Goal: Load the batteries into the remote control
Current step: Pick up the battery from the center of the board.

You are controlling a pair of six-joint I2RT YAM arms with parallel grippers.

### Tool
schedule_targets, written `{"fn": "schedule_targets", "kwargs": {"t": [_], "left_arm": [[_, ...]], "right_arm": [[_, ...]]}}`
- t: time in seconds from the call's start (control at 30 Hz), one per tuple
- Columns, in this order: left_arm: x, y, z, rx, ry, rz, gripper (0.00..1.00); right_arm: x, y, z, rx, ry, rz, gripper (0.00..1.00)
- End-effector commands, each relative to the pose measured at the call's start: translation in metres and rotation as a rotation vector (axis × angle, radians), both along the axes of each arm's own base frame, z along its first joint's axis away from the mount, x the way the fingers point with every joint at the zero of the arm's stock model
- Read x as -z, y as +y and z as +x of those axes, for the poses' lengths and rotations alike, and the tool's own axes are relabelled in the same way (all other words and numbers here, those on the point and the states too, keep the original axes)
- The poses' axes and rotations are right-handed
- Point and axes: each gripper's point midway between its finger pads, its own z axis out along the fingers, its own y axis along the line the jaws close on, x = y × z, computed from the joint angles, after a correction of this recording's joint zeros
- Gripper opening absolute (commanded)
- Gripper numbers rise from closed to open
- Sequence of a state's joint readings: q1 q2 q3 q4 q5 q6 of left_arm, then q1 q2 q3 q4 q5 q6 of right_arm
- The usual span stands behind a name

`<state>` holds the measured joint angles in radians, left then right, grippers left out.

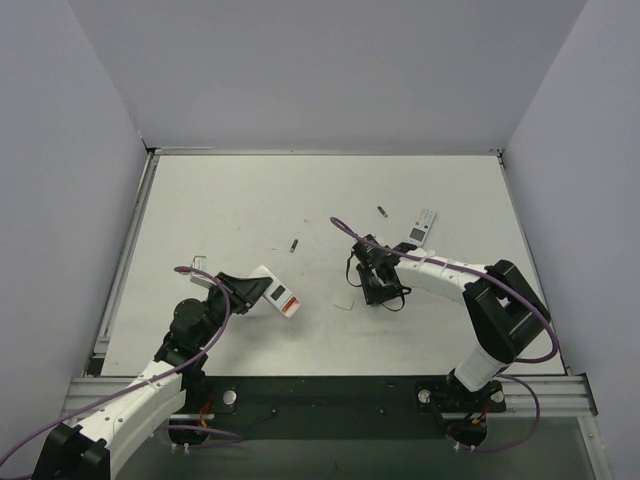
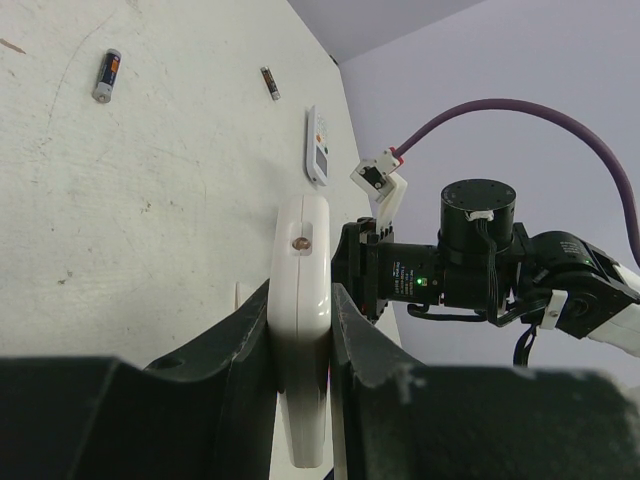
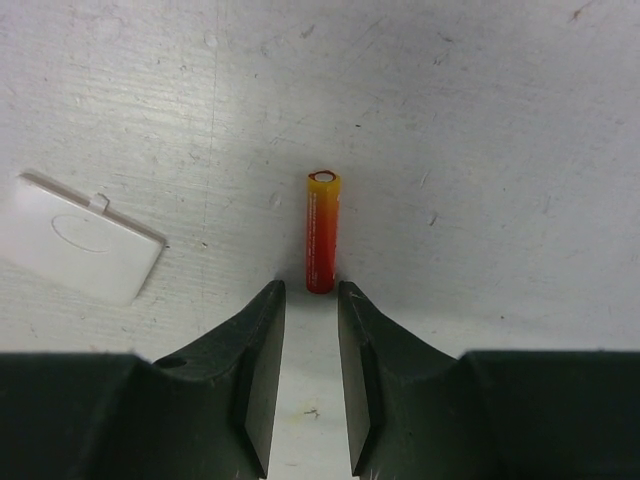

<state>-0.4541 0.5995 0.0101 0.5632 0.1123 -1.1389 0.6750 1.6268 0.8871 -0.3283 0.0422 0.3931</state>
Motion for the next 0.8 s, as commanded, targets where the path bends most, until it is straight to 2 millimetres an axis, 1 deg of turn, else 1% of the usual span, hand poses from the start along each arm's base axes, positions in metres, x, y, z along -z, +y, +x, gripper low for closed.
{"fn": "schedule_targets", "kwargs": {"t": [0.0, 0.27, 0.37, 0.4, 0.47, 0.5, 0.57, 0.6, 0.67, 0.7, 0.77], "left_arm": [[0.025, 0.005, -0.007, -0.002, 0.025, 0.018, 0.0], [0.027, 0.005, -0.007, -0.002, 0.03, 0.018, 0.0], [0.027, 0.004, -0.006, -0.002, 0.029, 0.016, 0.0], [0.027, 0.004, -0.006, -0.002, 0.03, 0.018, 0.0], [0.026, 0.005, -0.006, -0.005, 0.024, 0.016, 0.0], [0.027, 0.005, -0.005, -0.008, 0.027, 0.017, 0.0], [0.027, 0.005, -0.005, -0.011, 0.024, 0.016, 0.0], [0.027, 0.006, -0.004, -0.016, 0.022, 0.017, 0.0], [0.025, 0.007, -0.003, -0.021, 0.012, 0.019, 0.0], [0.024, 0.008, -0.001, -0.03, 0.001, 0.027, 0.0], [0.023, 0.01, 0.001, -0.042, -0.014, 0.041, 0.0]], "right_arm": [[0.009, -0.009, -0.002, 0.023, -0.006, -0.048, 0.23], [0.014, -0.009, 0.0, 0.035, -0.016, -0.046, 0.2], [0.014, -0.011, -0.002, 0.034, -0.015, -0.047, 0.15], [0.014, -0.011, -0.002, 0.034, -0.017, -0.045, 0.12], [0.012, -0.011, -0.003, 0.031, -0.018, -0.039, 0.08], [0.01, -0.01, -0.003, 0.027, -0.024, -0.033, 0.04], [0.005, -0.009, -0.003, 0.02, -0.027, -0.029, 0.01], [0.0, -0.007, -0.002, 0.014, -0.042, -0.019, 0.0], [-0.008, -0.003, -0.005, -0.019, -0.046, -0.013, 0.0], [-0.018, 0.007, -0.004, -0.039, -0.051, 0.03, 0.0], [-0.03, 0.019, -0.011, -0.08, -0.048, 0.071, 0.0]]}}
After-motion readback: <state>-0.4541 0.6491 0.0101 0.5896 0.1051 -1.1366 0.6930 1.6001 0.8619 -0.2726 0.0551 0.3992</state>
